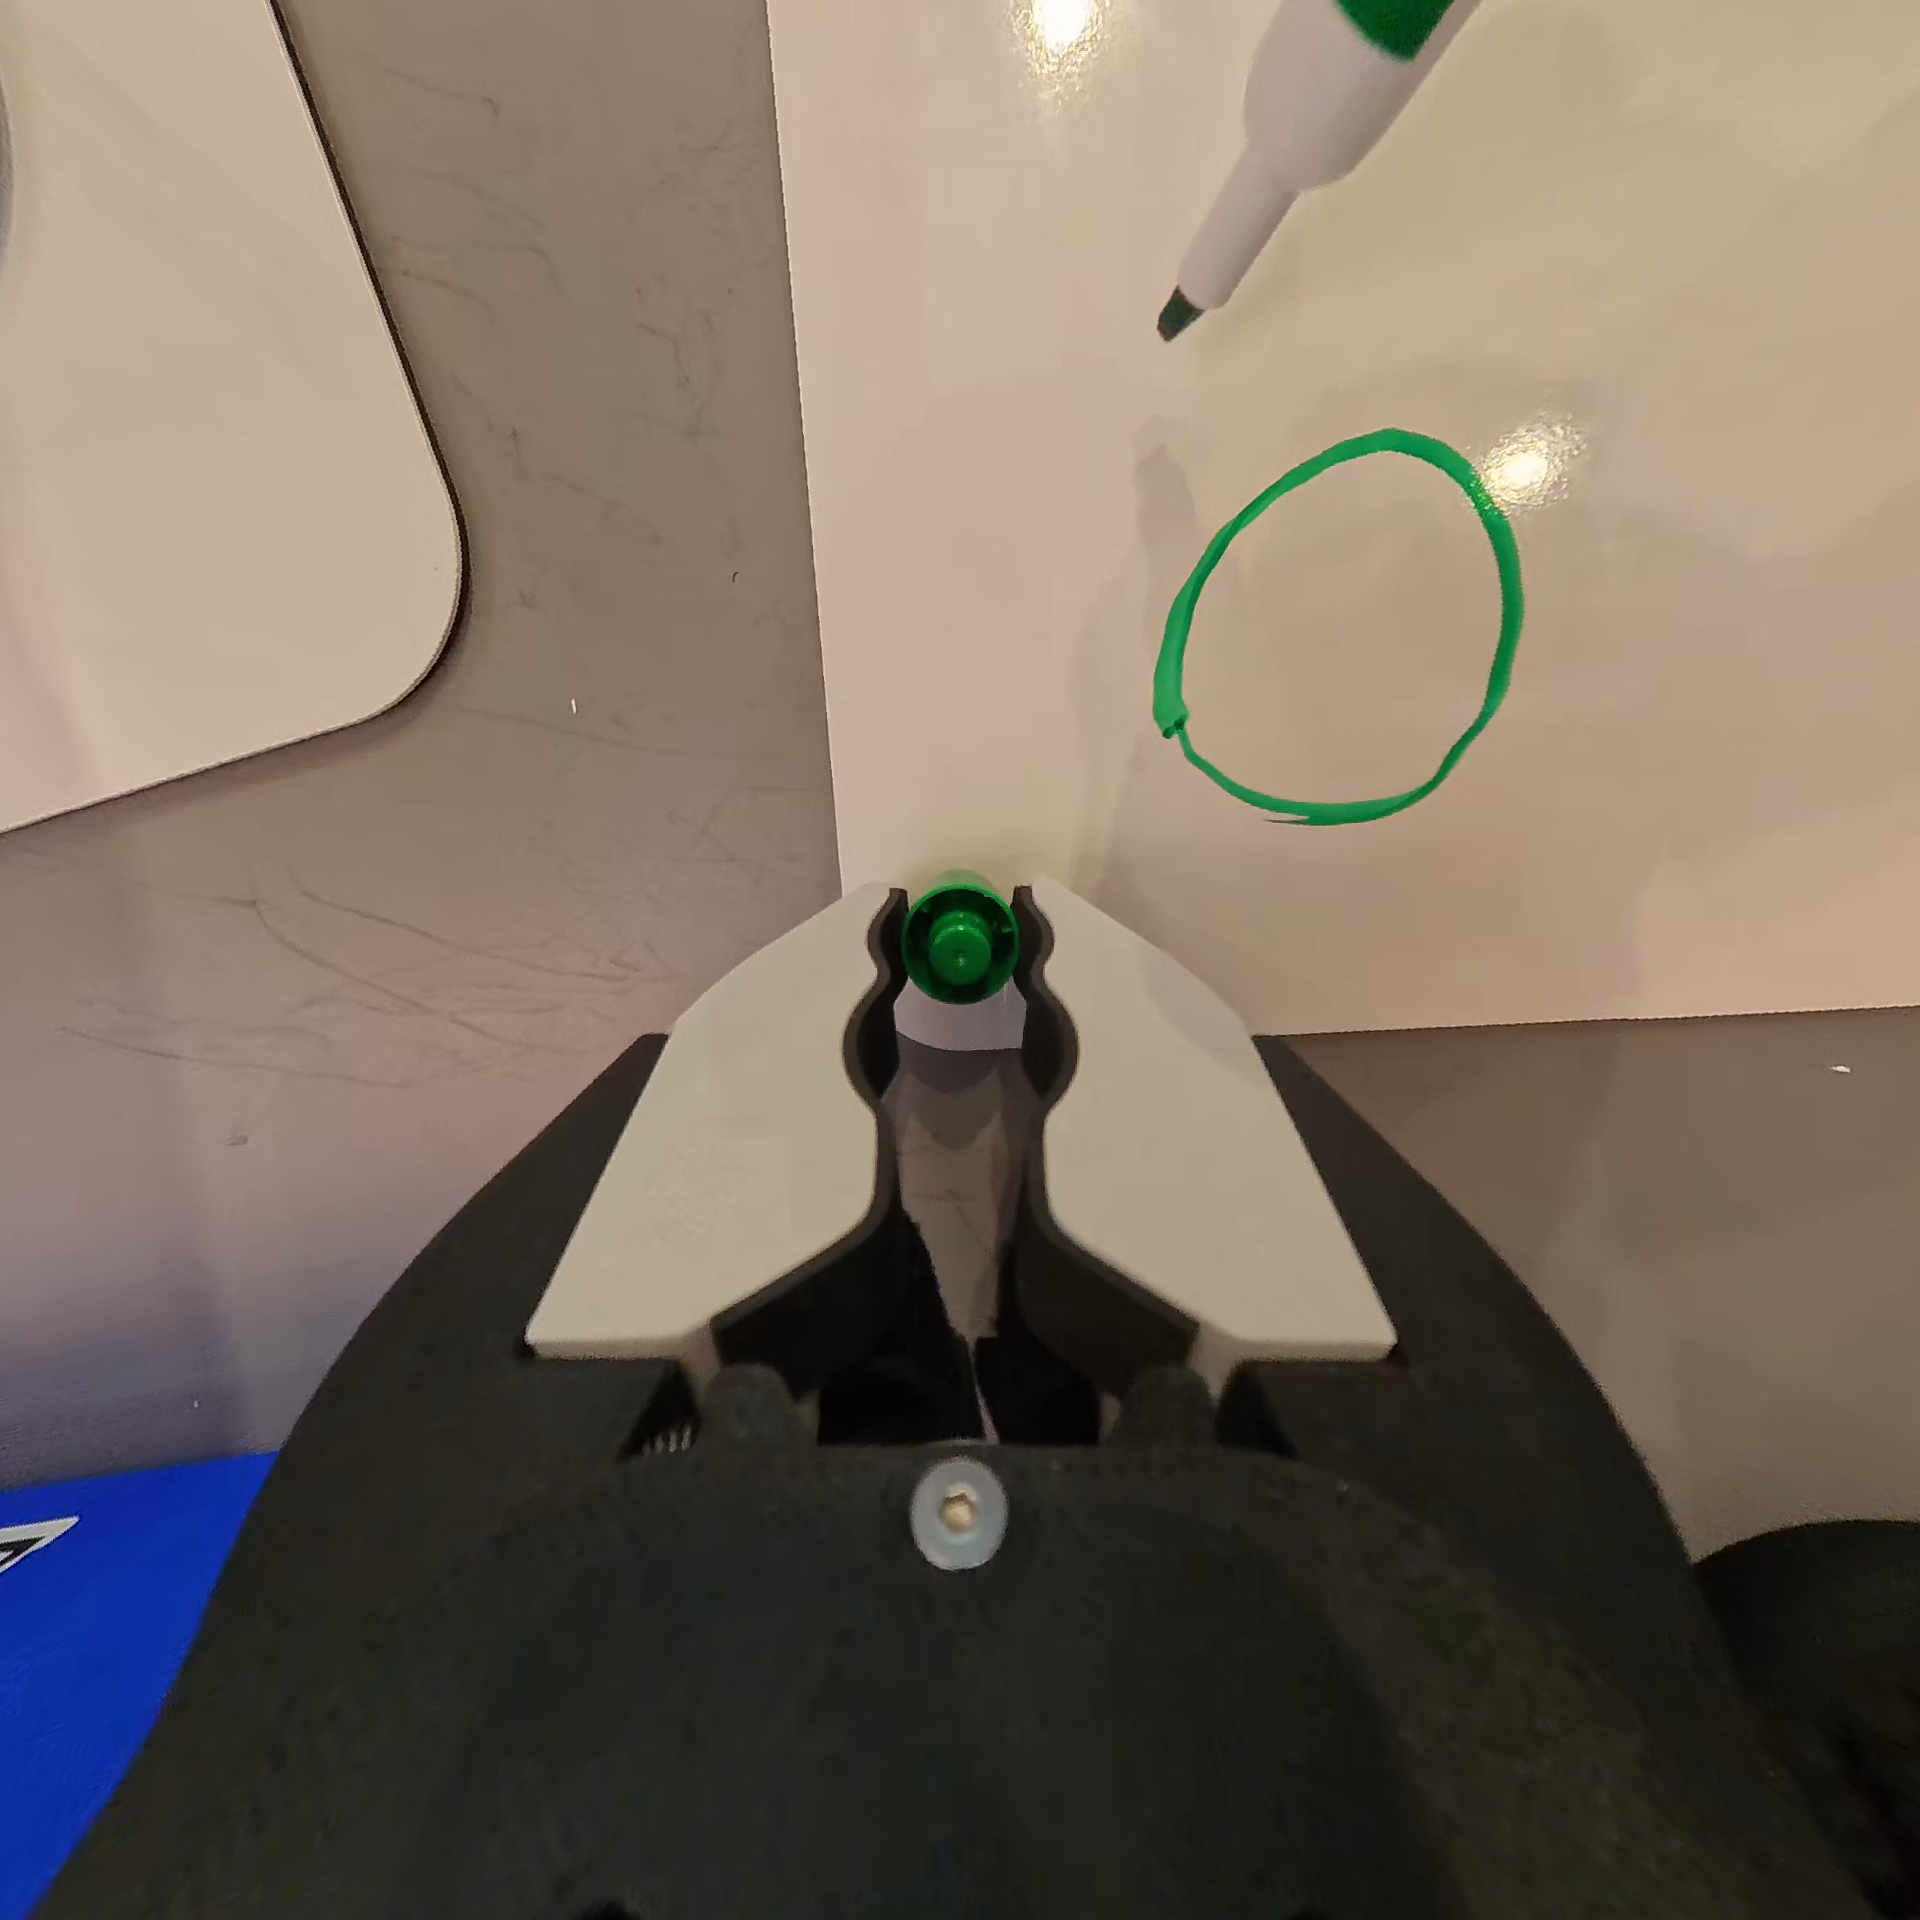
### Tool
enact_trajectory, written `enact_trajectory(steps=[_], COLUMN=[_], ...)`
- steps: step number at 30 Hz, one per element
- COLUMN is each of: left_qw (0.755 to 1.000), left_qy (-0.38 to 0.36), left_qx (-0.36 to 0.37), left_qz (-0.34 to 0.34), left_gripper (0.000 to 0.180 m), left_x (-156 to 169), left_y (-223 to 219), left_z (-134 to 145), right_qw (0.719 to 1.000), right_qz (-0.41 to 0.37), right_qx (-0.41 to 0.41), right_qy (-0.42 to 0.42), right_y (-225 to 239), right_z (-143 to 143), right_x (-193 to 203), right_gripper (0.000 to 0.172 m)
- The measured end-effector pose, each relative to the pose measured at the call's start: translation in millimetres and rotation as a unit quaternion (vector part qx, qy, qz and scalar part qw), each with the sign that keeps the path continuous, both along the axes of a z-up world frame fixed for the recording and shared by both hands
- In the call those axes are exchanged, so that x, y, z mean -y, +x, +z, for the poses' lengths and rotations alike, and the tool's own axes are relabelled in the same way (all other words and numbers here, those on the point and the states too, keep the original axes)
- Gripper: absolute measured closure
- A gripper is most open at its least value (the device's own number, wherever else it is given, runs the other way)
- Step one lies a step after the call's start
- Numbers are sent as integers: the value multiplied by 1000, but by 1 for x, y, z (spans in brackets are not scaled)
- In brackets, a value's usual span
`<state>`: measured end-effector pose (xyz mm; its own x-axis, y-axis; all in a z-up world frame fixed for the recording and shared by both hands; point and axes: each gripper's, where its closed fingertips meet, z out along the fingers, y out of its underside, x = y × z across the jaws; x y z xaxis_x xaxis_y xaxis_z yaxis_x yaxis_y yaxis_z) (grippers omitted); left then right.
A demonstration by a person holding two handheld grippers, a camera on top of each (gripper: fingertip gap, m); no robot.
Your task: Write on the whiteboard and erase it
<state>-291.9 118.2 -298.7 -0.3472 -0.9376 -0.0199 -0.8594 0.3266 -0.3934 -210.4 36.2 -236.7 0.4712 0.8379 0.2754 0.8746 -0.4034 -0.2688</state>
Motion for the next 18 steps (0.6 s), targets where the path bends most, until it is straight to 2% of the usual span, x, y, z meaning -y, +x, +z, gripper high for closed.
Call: enact_trajectory(steps=[1,18], left_qw=[1000,1000], left_qy=[0,0], left_qx=[0,-1], left_qz=[0,0], left_gripper=[161,161], left_x=[0,0], left_y=[0,0], left_z=[0,0], right_qw=[1000,1000], right_qz=[2,14], right_qx=[1,16], right_qy=[-2,-22], right_y=[-1,-5], right_z=[-2,-11], right_x=[-1,1], right_gripper=[151,151])
